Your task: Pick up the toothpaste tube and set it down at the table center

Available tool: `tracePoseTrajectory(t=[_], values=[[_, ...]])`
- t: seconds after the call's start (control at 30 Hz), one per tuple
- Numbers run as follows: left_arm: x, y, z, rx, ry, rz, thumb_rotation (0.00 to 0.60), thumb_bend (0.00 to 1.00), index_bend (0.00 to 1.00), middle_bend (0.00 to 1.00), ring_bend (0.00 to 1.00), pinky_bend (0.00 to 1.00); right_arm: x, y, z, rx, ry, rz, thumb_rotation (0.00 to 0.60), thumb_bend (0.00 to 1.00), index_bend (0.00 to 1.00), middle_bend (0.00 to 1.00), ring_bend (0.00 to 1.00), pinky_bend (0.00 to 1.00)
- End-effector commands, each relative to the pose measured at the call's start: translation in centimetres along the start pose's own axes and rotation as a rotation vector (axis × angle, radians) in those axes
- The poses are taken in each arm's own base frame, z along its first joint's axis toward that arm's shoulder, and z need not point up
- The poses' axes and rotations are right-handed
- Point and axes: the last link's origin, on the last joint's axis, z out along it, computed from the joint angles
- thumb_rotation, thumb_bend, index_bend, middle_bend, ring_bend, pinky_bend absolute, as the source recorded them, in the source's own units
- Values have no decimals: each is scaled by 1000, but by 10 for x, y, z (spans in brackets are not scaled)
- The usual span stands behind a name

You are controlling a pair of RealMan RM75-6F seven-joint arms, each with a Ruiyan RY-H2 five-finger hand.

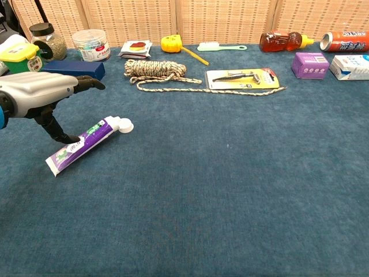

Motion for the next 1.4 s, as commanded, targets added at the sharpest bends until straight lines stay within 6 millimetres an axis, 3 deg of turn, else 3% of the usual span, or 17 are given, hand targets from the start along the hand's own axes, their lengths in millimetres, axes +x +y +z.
tracePoseTrajectory(t=[0.03,0.27,0.73,1.4], values=[[0,6,5,6,6,3,600,227,0,0,0,153,1,1,-1,-3,1,0,600,0,34,0,0,0],[-5,21,15,1,-10,12,600,208,0,0,0,56,3,4,-2,-7,5,3,600,0,35,0,0,0],[-16,36,32,12,-28,26,600,204,0,0,0,50,5,11,-6,-34,6,1,600,0,35,0,0,0],[-26,24,43,68,-29,55,597,204,0,0,0,50,6,7,-9,-35,12,9,600,0,35,0,0,0]])
